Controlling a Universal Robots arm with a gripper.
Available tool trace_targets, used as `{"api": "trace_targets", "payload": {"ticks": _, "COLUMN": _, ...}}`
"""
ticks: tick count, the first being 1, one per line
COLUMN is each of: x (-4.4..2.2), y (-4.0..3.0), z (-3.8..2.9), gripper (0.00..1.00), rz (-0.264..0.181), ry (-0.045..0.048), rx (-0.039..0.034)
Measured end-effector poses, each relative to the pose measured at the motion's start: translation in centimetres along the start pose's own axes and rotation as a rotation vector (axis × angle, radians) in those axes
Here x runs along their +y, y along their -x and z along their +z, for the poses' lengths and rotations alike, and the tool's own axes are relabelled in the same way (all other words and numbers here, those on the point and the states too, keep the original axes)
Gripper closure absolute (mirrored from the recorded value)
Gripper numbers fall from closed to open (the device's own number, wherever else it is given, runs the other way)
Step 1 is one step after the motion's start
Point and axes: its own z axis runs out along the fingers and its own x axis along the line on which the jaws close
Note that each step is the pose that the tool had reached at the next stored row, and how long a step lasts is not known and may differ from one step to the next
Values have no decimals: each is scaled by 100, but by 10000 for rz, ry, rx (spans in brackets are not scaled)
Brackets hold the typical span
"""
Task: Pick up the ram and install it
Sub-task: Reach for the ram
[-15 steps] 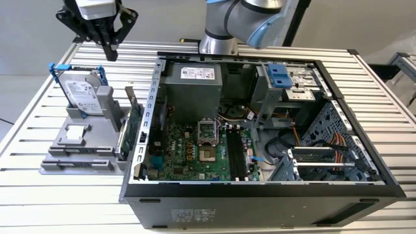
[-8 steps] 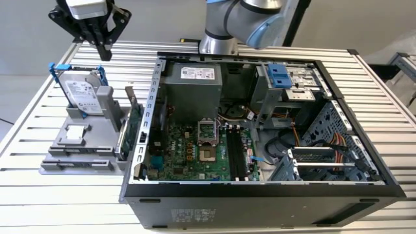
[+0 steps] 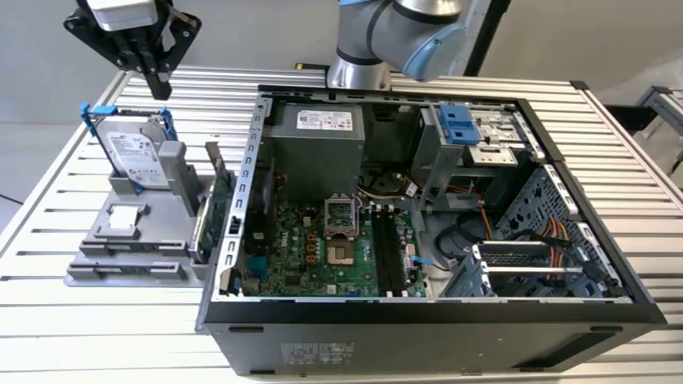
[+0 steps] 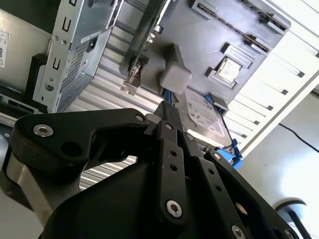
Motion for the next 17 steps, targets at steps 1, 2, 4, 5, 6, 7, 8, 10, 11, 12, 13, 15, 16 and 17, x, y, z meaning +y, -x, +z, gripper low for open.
{"api": "trace_targets", "payload": {"ticks": 1, "x": -1, "y": -17, "z": 0, "gripper": 100, "rz": 0, "ry": 0, "rx": 0}}
{"api": "trace_targets", "payload": {"ticks": 2, "x": -2, "y": -35, "z": 0, "gripper": 100, "rz": 0, "ry": 1, "rx": 0}}
{"api": "trace_targets", "payload": {"ticks": 4, "x": -5, "y": -69, "z": -1, "gripper": 100, "rz": 0, "ry": 1, "rx": -1}}
{"api": "trace_targets", "payload": {"ticks": 5, "x": -6, "y": -87, "z": -2, "gripper": 100, "rz": -1, "ry": 0, "rx": 0}}
{"api": "trace_targets", "payload": {"ticks": 6, "x": -7, "y": -104, "z": -2, "gripper": 100, "rz": -1, "ry": 0, "rx": 0}}
{"api": "trace_targets", "payload": {"ticks": 7, "x": -9, "y": -122, "z": -2, "gripper": 100, "rz": -1, "ry": 1, "rx": -1}}
{"api": "trace_targets", "payload": {"ticks": 8, "x": -10, "y": -139, "z": -3, "gripper": 100, "rz": -1, "ry": 0, "rx": 0}}
{"api": "trace_targets", "payload": {"ticks": 10, "x": -12, "y": -175, "z": -4, "gripper": 100, "rz": 0, "ry": 0, "rx": 0}}
{"api": "trace_targets", "payload": {"ticks": 11, "x": -13, "y": -193, "z": -4, "gripper": 100, "rz": 0, "ry": 1, "rx": -1}}
{"api": "trace_targets", "payload": {"ticks": 12, "x": -15, "y": -211, "z": -4, "gripper": 100, "rz": 0, "ry": 1, "rx": 0}}
{"api": "trace_targets", "payload": {"ticks": 13, "x": -16, "y": -228, "z": -5, "gripper": 100, "rz": 0, "ry": 0, "rx": 0}}
{"api": "trace_targets", "payload": {"ticks": 15, "x": -18, "y": -263, "z": -6, "gripper": 100, "rz": 0, "ry": 0, "rx": 0}}
{"api": "trace_targets", "payload": {"ticks": 16, "x": -20, "y": -281, "z": -6, "gripper": 100, "rz": 0, "ry": 1, "rx": -1}}
{"api": "trace_targets", "payload": {"ticks": 17, "x": -21, "y": -299, "z": -7, "gripper": 100, "rz": -1, "ry": 0, "rx": -1}}
